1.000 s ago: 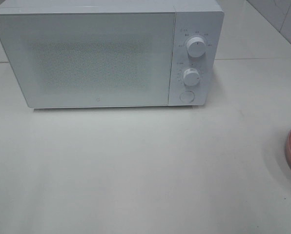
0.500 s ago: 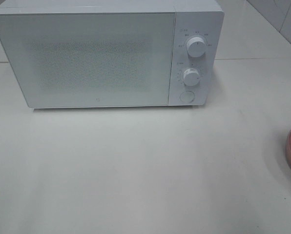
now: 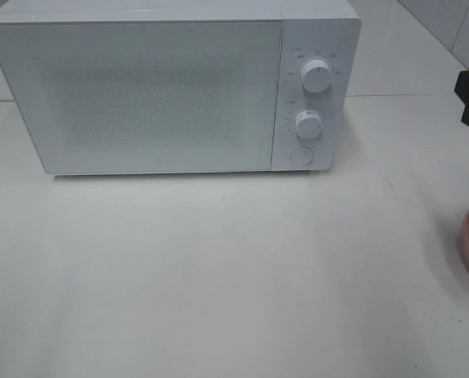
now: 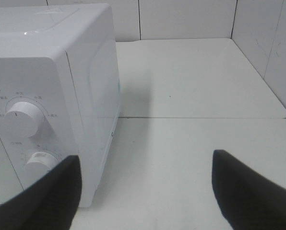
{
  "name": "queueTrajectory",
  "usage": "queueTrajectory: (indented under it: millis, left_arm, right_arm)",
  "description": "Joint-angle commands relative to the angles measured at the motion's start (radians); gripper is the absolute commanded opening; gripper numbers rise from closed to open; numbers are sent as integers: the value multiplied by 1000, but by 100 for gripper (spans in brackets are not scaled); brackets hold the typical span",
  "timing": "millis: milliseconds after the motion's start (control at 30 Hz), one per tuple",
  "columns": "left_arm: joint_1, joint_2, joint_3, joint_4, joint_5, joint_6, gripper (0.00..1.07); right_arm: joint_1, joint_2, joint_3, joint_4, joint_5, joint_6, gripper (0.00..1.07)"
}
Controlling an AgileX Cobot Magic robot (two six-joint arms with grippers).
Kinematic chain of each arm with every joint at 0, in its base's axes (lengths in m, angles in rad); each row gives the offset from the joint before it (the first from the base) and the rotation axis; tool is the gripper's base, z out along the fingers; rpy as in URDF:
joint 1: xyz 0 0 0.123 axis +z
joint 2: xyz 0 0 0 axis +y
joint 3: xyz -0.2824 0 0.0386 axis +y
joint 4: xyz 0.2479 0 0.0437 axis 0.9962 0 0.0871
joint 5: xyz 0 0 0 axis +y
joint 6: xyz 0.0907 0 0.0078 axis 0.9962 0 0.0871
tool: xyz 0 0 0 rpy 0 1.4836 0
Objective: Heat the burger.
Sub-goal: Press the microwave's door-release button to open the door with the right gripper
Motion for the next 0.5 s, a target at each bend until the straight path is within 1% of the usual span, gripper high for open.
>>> queueTrajectory:
  millis: [33,67,100,233,300,333,400,433,467,500]
  left_arm:
    - [4,-18,4,-1,2,2,100]
    - [4,-18,4,-1,2,2,100]
    - [4,-18,4,-1,2,2,100]
    - [4,-18,4,-1,2,2,100]
    - [4,-18,4,-1,2,2,100]
    - [4,-18,4,-1,2,2,100]
    - [4,-18,4,-1,2,2,100]
    - [4,-18,4,-1,2,2,100]
    - [4,-18,4,-1,2,2,100]
    - [4,-18,4,-1,2,2,100]
  right_arm:
    - [-1,59,20,16,-115,-44,71]
    - [-1,59,20,16,-115,-44,71]
    - [-1,96,31,49,-157,-60,71]
    - [15,142,46,92,-196,-96,71]
    - [71,186,48,148,-224,-167,71]
    - [71,186,48,148,-224,-167,71]
    - [168,236,48,241,-264,-223,71]
    - [168,236,48,241,-264,-223,71]
    - [190,245,48,265,-274,-230,71]
    - [242,265,48,318,-302,-254,71]
